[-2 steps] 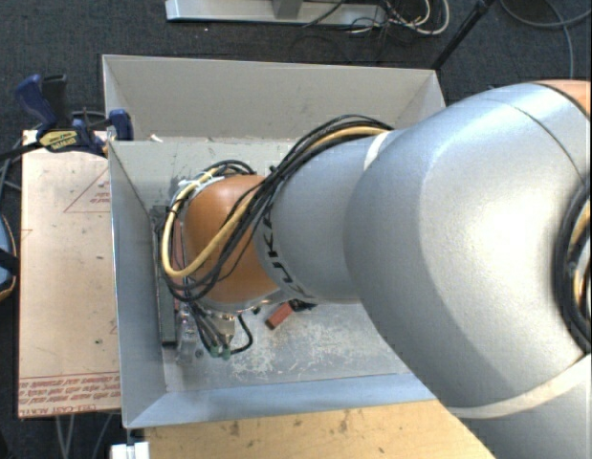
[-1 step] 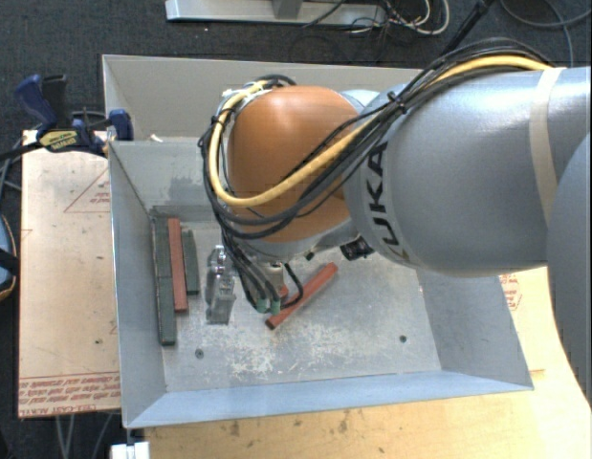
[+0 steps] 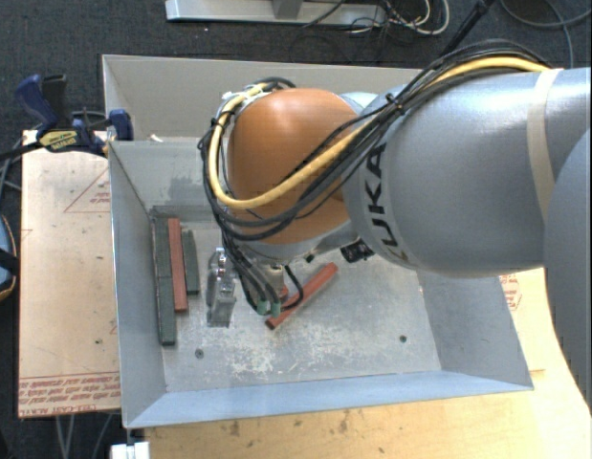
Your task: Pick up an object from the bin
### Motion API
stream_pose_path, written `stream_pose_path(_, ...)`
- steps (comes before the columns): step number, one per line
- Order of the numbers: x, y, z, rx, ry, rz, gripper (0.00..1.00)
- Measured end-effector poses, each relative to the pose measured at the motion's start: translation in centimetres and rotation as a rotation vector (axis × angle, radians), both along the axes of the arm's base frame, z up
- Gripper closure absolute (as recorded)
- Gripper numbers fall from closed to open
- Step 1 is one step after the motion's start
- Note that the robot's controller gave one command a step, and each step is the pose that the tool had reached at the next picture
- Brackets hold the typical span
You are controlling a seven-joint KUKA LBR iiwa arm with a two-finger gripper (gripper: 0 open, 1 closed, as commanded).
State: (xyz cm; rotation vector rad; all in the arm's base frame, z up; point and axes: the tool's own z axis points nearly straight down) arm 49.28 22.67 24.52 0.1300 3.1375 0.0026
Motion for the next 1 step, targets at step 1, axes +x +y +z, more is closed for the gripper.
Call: stream_pose_path(1, 0.09, 0.02, -0.58, 0.004, -0.007, -0.002, 1.0)
